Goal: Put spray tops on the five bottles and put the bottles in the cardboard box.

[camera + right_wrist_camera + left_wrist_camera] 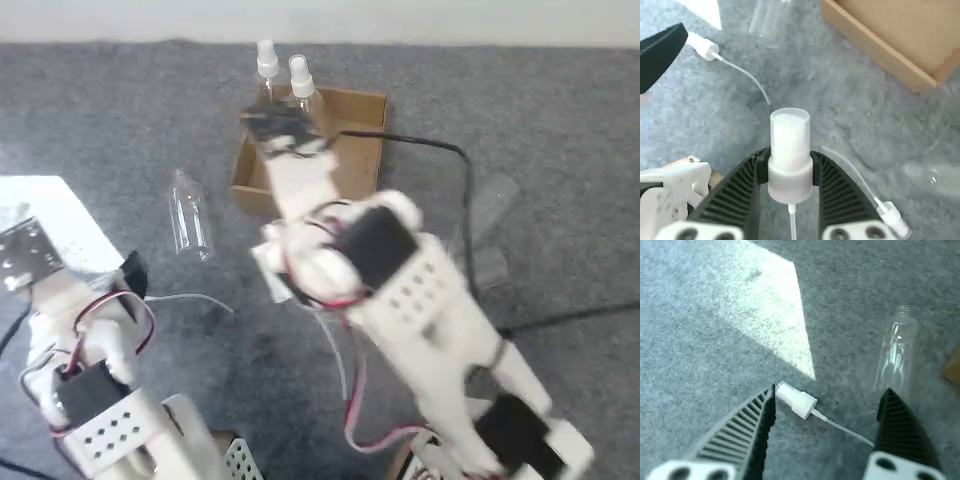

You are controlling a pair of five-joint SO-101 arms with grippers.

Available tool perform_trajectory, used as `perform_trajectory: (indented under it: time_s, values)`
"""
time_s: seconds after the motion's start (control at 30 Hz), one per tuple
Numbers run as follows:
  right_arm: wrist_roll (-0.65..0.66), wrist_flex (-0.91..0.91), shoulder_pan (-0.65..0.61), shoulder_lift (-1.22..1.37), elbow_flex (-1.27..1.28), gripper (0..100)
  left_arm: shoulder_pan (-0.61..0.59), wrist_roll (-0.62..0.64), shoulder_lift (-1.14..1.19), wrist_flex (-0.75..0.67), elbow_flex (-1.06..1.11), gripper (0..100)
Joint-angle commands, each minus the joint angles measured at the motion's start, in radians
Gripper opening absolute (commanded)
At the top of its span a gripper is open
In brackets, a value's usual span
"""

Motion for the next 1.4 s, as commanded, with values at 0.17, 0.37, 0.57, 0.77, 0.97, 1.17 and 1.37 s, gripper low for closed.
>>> perform_trajectory:
  time_s: [0.17,0.37,0.57,0.77,0.97,1.17,1.37]
  values:
    - [-0.032,-0.364,0.179,-0.426,0.537,0.6,0.137,-0.049,0.123,0.095,-0.219,31]
    - [-0.029,-0.67,0.243,-0.639,0.908,0.6,0.203,-0.051,0.48,0.209,-0.515,31]
    - [-0.032,-0.808,0.275,-0.69,1.069,0.6,0.253,-0.054,0.824,0.324,-0.799,31]
    - [-0.034,-0.92,0.275,-0.691,1.146,0.6,0.27,-0.089,1.114,0.399,-1.02,31]
    - [-0.032,-1.02,0.275,-0.691,1.22,0.6,0.272,-0.091,1.378,0.407,-1.204,31]
    - [-0.032,-1.023,0.269,-0.691,1.226,0.6,0.298,-0.091,1.628,0.479,-1.415,31]
    - [-0.032,-1.018,0.272,-0.694,1.226,0.6,0.308,-0.086,1.867,0.545,-1.689,31]
